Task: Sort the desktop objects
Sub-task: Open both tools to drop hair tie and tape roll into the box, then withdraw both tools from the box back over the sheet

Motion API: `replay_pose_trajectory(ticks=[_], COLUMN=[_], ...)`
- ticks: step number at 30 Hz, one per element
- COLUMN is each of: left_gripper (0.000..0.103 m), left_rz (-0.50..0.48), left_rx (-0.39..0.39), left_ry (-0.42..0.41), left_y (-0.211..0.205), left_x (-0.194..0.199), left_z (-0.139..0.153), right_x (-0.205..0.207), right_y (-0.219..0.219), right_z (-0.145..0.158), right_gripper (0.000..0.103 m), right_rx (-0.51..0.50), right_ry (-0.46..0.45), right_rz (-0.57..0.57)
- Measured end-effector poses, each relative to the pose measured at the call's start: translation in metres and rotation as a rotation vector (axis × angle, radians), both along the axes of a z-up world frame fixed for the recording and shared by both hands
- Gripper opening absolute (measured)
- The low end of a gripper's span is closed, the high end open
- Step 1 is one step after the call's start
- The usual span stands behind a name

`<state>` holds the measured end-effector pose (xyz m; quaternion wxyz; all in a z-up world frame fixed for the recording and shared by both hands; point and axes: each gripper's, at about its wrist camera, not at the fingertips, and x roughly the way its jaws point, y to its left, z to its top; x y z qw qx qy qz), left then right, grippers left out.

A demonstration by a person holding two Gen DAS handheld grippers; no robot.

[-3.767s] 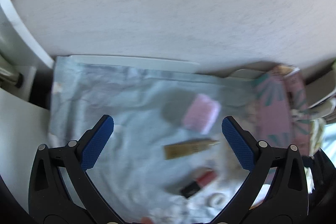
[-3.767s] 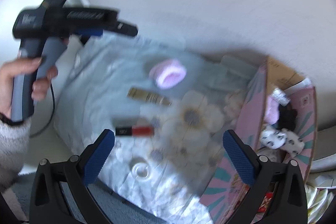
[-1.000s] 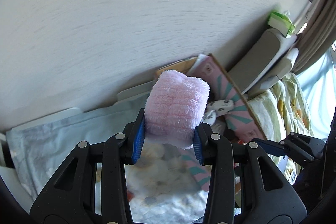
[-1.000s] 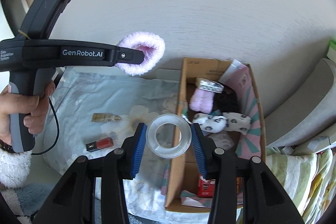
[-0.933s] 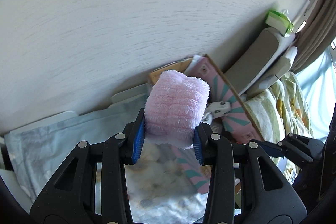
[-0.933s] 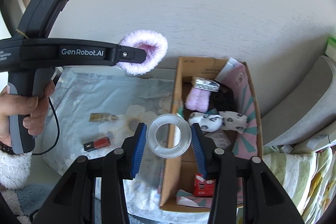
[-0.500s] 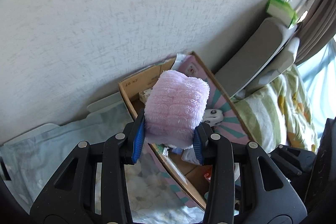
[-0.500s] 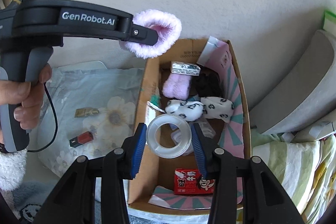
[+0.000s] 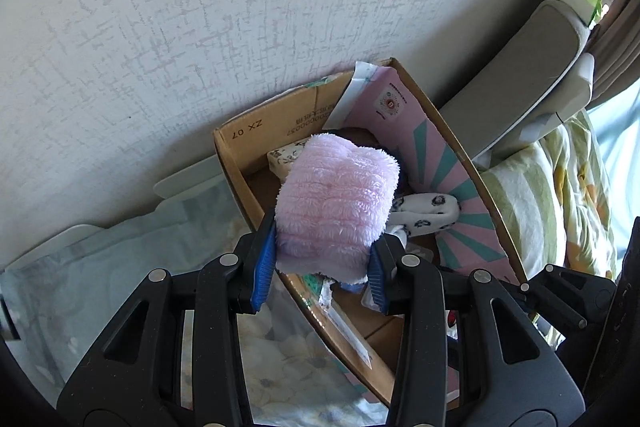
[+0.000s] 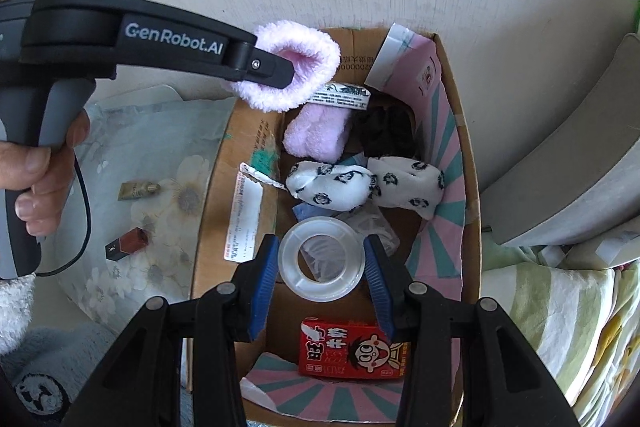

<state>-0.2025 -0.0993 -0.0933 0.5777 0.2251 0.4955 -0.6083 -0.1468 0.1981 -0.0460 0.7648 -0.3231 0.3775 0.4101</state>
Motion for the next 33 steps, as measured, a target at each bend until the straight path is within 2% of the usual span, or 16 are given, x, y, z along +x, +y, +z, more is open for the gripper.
replay_pose_trajectory(ticks=[3,4,5,6,7,9,14,15,18,21,24,26,29,33], left_gripper=[0.039,0.045,0.06,0.073,0.103,0.103,0.103,0.103,0.103,0.103,0.103,0.103,0.103,0.103], left_rz=[-0.006,-0.013,-0.023,-0.031,-0.033,-0.038,-0.038,-0.037,-0.028,-0.038,-0.009,0.007,0.009,0.036], left_rx=[0.003,0.008,0.012,0.013,0.013,-0.017,-0.106,-0.117,-0.146,-0.183,-0.235,-0.236,-0.19,-0.241], left_ry=[-0.007,0.005,0.028,0.059,0.078,0.086,0.024,0.019,0.036,0.109,0.146,0.161,0.206,0.226], left_y=[-0.003,-0.006,-0.009,-0.01,-0.01,-0.009,-0.003,-0.001,0.01,0.022,0.037,0.045,0.054,0.083], left_x=[0.0,0.002,0.002,0.002,0.002,0.001,-0.001,0.0,0.006,0.014,0.021,0.025,0.032,0.039], left_z=[0.001,0.0,0.0,0.0,0.001,0.005,0.023,0.026,0.038,0.043,0.047,0.047,0.042,0.041], right_x=[0.001,-0.001,-0.003,-0.004,-0.004,-0.006,-0.009,-0.01,-0.014,-0.019,-0.024,-0.026,-0.03,-0.039], right_y=[0.004,0.005,0.007,0.009,0.01,0.013,0.011,0.01,0.008,0.008,0.005,0.004,0.003,0.0], right_z=[-0.001,-0.001,-0.001,-0.002,-0.003,-0.004,0.002,0.003,0.006,0.009,0.013,0.014,0.017,0.019], right_gripper=[0.04,0.04,0.04,0.046,0.063,0.088,0.095,0.103,0.103,0.103,0.103,0.103,0.103,0.103], right_rx=[-0.011,-0.013,-0.023,-0.035,-0.046,-0.063,-0.012,-0.003,0.016,0.041,0.054,0.056,0.069,0.1], right_ry=[0.003,-0.013,-0.02,-0.03,-0.041,-0.057,0.0,0.008,-0.004,-0.044,-0.073,-0.08,-0.088,-0.086], right_rz=[0.034,0.05,0.066,0.075,0.081,0.084,0.142,0.15,0.157,0.159,0.159,0.159,0.156,0.161])
